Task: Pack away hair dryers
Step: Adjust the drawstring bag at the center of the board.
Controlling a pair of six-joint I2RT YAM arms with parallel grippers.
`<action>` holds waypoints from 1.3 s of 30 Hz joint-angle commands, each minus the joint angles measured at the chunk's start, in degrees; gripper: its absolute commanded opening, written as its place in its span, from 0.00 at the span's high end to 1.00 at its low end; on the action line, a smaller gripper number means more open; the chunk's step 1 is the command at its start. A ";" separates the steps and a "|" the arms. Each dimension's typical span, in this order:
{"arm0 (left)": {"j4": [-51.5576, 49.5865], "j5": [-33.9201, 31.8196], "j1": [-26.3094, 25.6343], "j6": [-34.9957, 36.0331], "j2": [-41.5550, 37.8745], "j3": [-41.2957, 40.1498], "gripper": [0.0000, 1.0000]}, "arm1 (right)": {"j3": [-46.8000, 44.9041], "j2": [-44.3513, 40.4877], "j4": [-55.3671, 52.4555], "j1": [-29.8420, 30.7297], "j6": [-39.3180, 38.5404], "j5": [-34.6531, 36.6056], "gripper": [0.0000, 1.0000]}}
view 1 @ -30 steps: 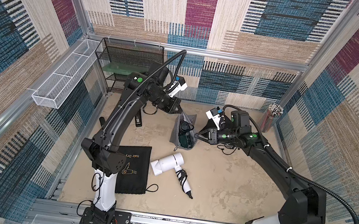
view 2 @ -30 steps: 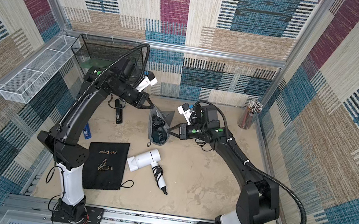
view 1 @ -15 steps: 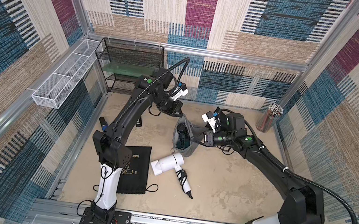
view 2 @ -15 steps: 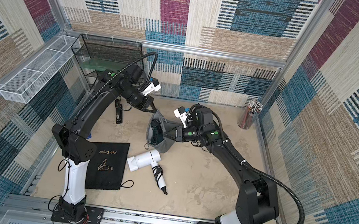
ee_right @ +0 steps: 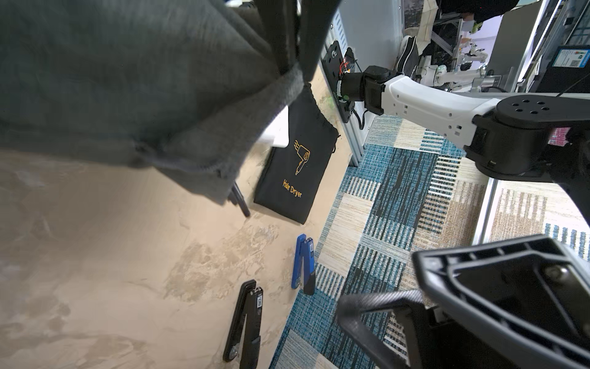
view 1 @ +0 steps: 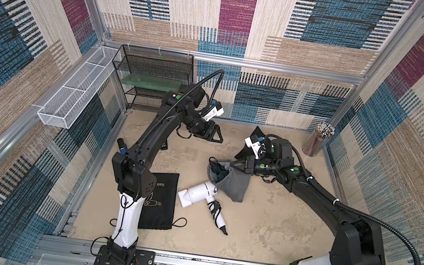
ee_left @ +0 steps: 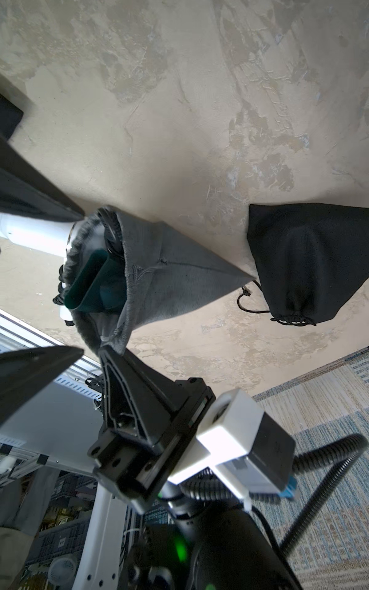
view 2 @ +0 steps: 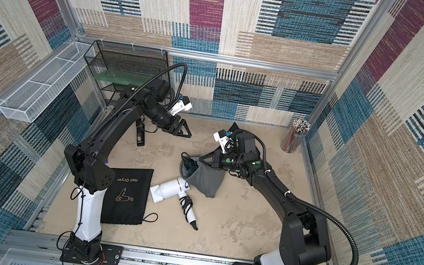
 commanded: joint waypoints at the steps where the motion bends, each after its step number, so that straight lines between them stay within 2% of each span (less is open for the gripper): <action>1: 0.61 -0.61 0.03 -1.18 -0.92 -0.34 0.31 | -0.76 -0.81 5.97 -0.43 1.22 0.02 1.00; 4: 1.05 -5.19 0.13 -1.71 -3.81 -4.06 0.30 | -0.35 -0.49 6.32 -0.82 1.52 -0.78 1.00; 6: 3.62 -8.32 0.36 -4.20 -6.94 -9.89 0.35 | 0.22 -0.57 6.32 -0.82 1.50 -0.86 1.00; 10: 10.13 -5.71 1.62 -10.19 -12.77 -22.66 0.40 | 1.63 -1.18 5.76 -0.73 1.19 -0.99 1.00; 13: 13.55 -2.41 1.98 -12.89 -13.93 -28.26 0.42 | 2.75 -1.36 5.55 -0.58 0.31 -1.82 1.00; 17: 12.89 -0.39 2.61 -13.14 -10.24 -24.60 0.33 | 4.99 -0.62 4.80 -0.08 -0.93 -2.93 1.00; 20: 12.17 -1.75 2.72 -13.87 -8.59 -23.06 0.31 | 6.41 -0.23 4.11 0.37 -1.39 -2.70 1.00; 23: 13.47 -2.37 2.84 -15.68 -9.67 -27.17 0.34 | 7.44 -0.23 3.77 0.37 -1.06 -1.72 1.00; 29: 18.19 1.90 3.55 -19.84 -14.06 -36.02 0.40 | 8.42 -0.91 4.21 0.81 -0.43 -0.75 1.00; 32: 21.06 6.99 3.81 -22.43 -14.53 -39.07 0.39 | 8.83 -1.27 4.39 1.10 -0.35 -0.43 1.00; 36: 24.39 13.53 3.72 -24.91 -13.57 -40.36 0.37 | 9.83 -1.02 4.21 1.70 -0.61 -0.53 1.00; 39: 23.58 11.34 3.77 -24.16 -13.23 -39.98 0.37 | 10.20 -1.01 4.12 2.29 -0.70 -0.42 1.00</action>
